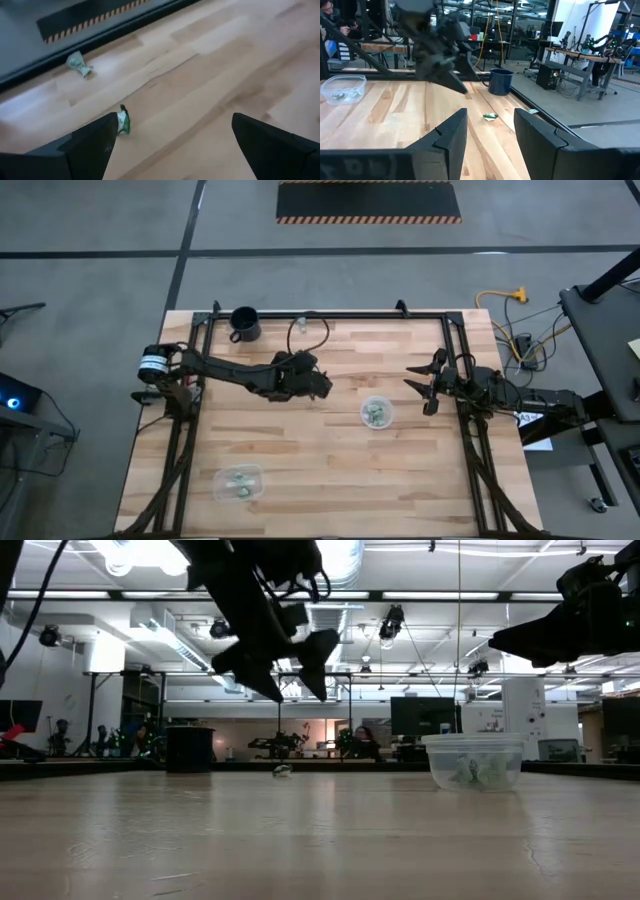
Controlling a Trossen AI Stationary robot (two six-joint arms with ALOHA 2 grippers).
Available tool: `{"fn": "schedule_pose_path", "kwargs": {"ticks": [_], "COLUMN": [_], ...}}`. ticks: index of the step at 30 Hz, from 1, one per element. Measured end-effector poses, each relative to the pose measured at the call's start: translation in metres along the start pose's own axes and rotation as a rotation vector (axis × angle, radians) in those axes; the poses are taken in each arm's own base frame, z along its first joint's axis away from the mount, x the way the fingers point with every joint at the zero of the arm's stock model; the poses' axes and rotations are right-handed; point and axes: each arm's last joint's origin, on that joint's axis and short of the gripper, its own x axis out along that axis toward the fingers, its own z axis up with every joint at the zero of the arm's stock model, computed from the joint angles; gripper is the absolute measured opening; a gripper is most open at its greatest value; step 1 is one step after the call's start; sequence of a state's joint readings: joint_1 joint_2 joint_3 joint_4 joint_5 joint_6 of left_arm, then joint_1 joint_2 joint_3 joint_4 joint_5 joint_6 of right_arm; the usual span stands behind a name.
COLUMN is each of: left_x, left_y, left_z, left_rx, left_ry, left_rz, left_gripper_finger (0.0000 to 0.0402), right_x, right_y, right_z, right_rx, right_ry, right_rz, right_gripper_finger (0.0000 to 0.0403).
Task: Pick and place Stevia / Truvia into bins
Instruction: Put the green truvia packet into the left transparent container
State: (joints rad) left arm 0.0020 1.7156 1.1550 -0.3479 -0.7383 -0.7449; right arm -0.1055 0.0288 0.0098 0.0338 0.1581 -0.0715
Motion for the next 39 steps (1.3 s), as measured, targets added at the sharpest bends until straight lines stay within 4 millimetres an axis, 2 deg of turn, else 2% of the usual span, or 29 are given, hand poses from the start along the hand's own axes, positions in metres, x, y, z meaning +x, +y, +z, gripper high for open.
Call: {"fn": "schedule_pose_path", "kwargs": {"ticks": [6,12,39], "left_x": [0.041,0.064,0.110], "left_y": [0.010,0.017,0.032], "left_z": [-0.008,-0.016,-0.032], "left_rx": [-0.030,-0.053,-0.101], "left_ry": [0.073,0.103,0.191], "left_rz": [0.079,0.144,0.174], "left_gripper_finger": [0.0373,0.0373,0.0373], "right_x": [0.000,0.000,0.000], "right_y": [0.000,0.000,0.000], "right_z": [0.000,0.000,0.000], "right_rx": [0.000,0.000,0.000], "right_ry": [0.000,0.000,0.001], "right_rz": [0.001,0.001,0.000], "right_gripper_finger": [0.0153,0.0153,0.0153]}}
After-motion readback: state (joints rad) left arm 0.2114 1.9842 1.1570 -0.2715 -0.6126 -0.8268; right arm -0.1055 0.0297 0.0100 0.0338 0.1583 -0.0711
